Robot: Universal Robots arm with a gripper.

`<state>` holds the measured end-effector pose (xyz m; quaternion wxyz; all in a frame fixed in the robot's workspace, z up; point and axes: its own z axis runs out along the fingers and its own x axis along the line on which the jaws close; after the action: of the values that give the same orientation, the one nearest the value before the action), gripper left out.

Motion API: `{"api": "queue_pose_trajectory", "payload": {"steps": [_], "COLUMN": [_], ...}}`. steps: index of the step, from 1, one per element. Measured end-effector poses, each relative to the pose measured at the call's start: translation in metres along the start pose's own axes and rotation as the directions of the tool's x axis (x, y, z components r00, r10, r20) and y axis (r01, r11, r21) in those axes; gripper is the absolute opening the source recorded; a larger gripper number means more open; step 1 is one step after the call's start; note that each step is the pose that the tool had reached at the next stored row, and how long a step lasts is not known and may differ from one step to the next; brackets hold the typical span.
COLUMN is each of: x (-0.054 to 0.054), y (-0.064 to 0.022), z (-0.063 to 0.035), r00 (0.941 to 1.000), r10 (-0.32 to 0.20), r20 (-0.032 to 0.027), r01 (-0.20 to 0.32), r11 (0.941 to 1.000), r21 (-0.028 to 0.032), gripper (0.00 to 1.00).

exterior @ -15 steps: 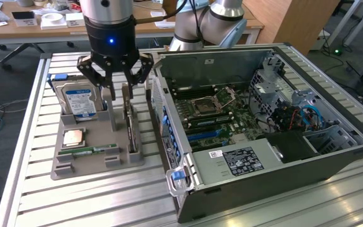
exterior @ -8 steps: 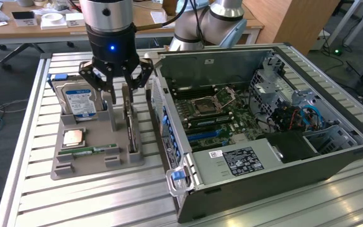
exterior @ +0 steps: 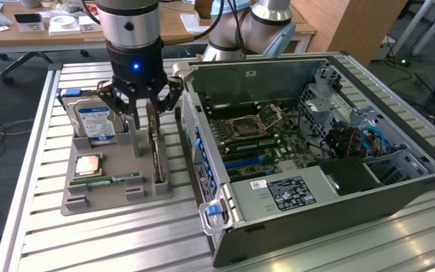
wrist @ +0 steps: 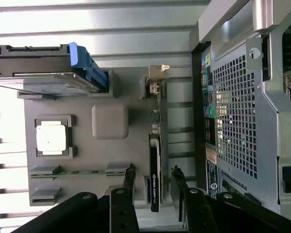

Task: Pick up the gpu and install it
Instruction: 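Pick up the gpu and move the gpu toward the slot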

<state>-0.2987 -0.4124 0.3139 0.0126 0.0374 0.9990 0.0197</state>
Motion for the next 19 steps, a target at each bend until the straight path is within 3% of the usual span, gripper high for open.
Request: {"api": "queue_pose_trajectory", "payload": {"steps": [11, 19], "x": [0.000, -0.002], "y": [0.0000, -0.0001], "z": [0.0139, 0.0159], "r00": [1.0000, 1.0000], "r10": [0.000, 0.000], "r20": [0.0000, 0.0002], "r01": [0.000, 0.000], "r11": [1.0000, 1.0000], "r21": [0.0000, -0.0002], "gripper": [0.43, 0.43]}}
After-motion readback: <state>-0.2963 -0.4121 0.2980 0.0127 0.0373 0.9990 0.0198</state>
